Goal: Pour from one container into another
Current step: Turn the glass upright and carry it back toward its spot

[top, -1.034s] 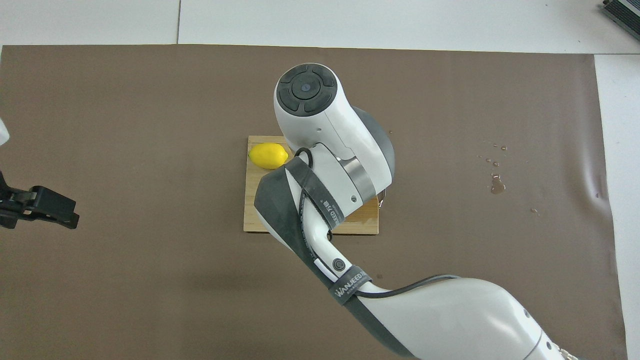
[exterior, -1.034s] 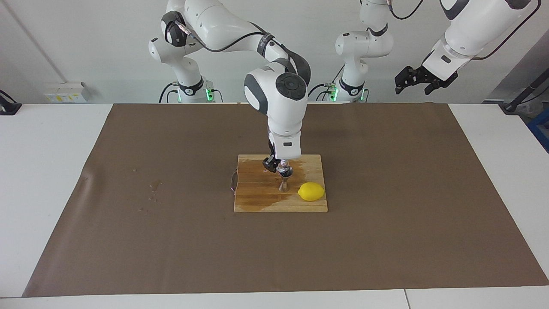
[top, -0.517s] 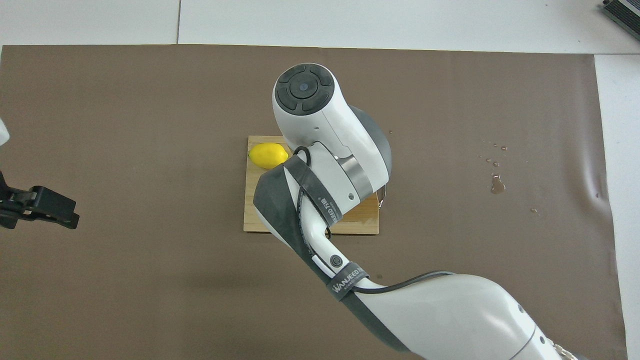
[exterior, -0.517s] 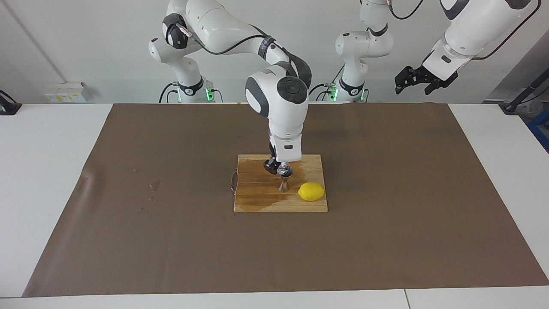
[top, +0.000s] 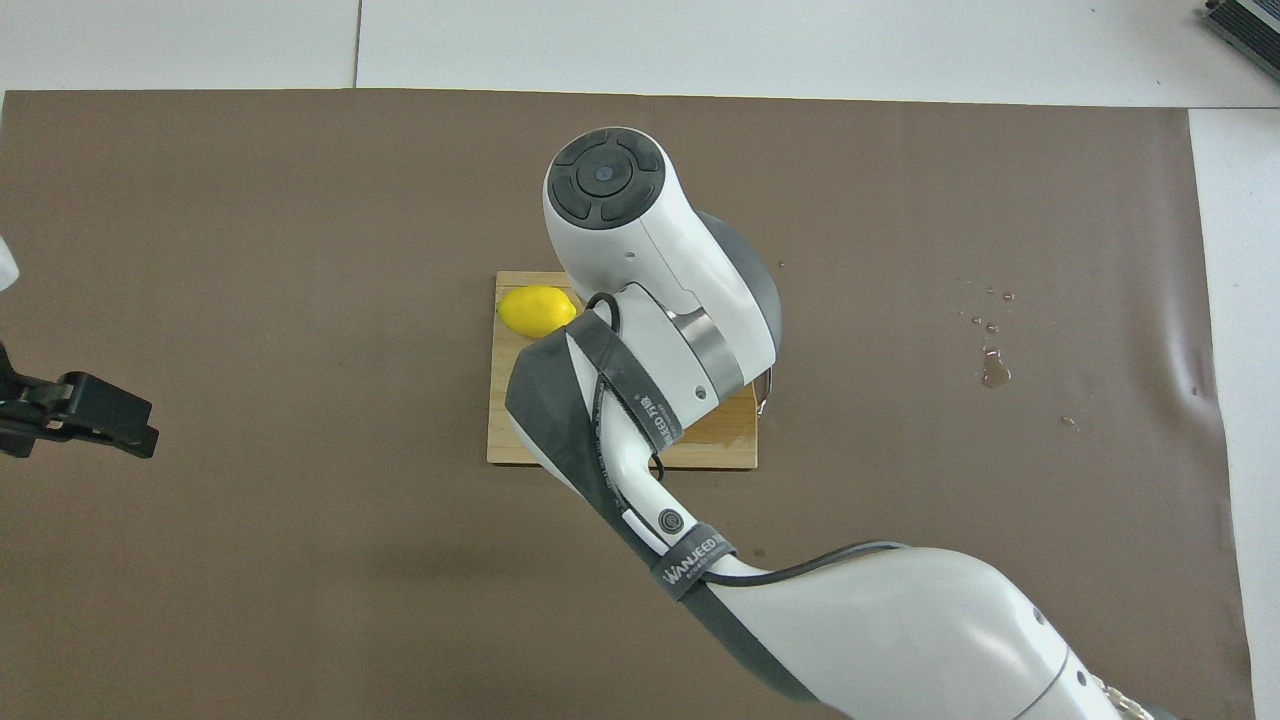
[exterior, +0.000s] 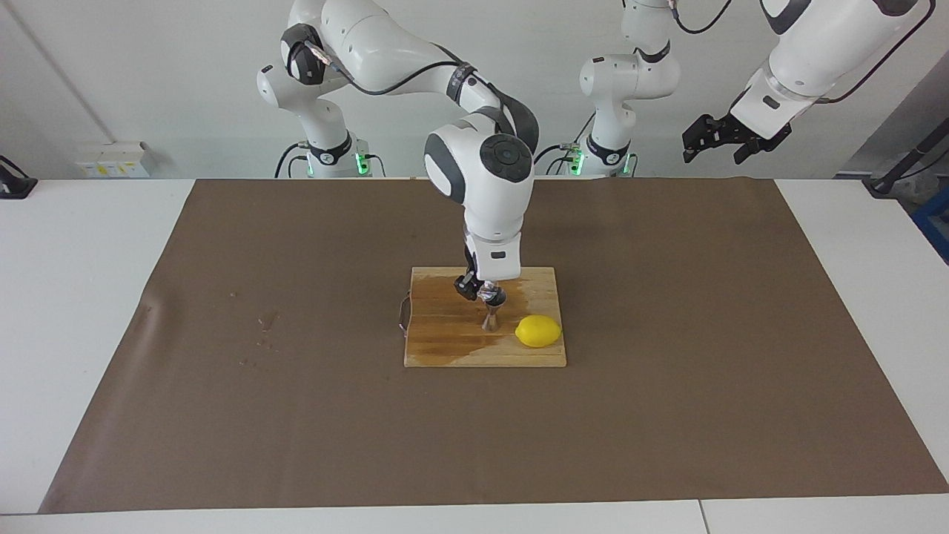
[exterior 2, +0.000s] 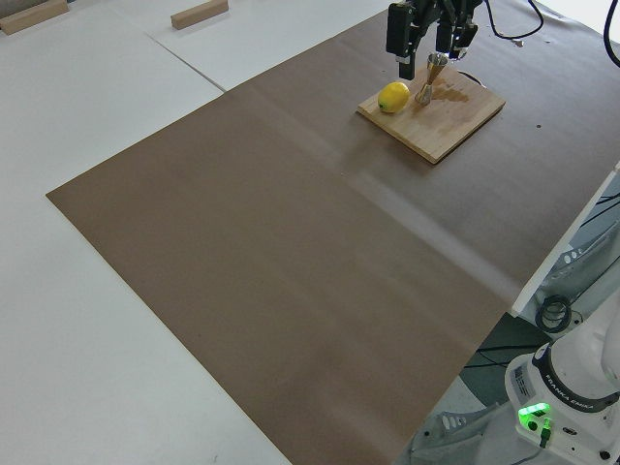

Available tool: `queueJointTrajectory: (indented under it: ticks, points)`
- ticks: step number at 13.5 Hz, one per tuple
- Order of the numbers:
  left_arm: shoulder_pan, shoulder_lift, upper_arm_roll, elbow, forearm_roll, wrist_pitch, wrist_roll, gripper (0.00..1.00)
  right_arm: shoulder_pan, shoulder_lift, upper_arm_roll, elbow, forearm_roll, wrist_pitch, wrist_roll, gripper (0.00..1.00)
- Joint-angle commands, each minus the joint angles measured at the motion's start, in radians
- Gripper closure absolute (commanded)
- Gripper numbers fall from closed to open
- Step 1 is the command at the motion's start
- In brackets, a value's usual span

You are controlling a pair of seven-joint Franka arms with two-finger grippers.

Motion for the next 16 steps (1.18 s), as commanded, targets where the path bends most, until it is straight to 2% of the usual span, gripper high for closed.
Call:
queueJointTrajectory:
  ticks: [1, 7, 11, 14, 16]
  points:
    - [0.007, -0.017, -0.002, -0.008, 0.007, -0.012, 0.015, 0.00, 0.004, 0.068, 0.000, 0.134, -0.028, -0.075, 0.023, 1.00]
    - [0.007, -0.017, -0.002, -0.008, 0.007, -0.012, 0.015, 0.00, 0.007, 0.071, 0.000, 0.137, -0.029, -0.111, 0.023, 1.00]
    - [0.010, -0.017, 0.004, -0.007, 0.007, 0.017, 0.012, 0.00, 0.011, 0.074, 0.000, 0.137, -0.029, -0.089, 0.023, 1.00]
    - [0.011, -0.015, 0.004, -0.007, 0.007, 0.106, 0.013, 0.00, -0.001, 0.059, 0.009, 0.135, -0.020, -0.069, 0.022, 1.00]
    - [0.019, -0.015, 0.004, -0.007, 0.007, 0.189, 0.013, 0.00, -0.021, 0.019, 0.009, 0.132, -0.010, -0.066, 0.011, 1.00]
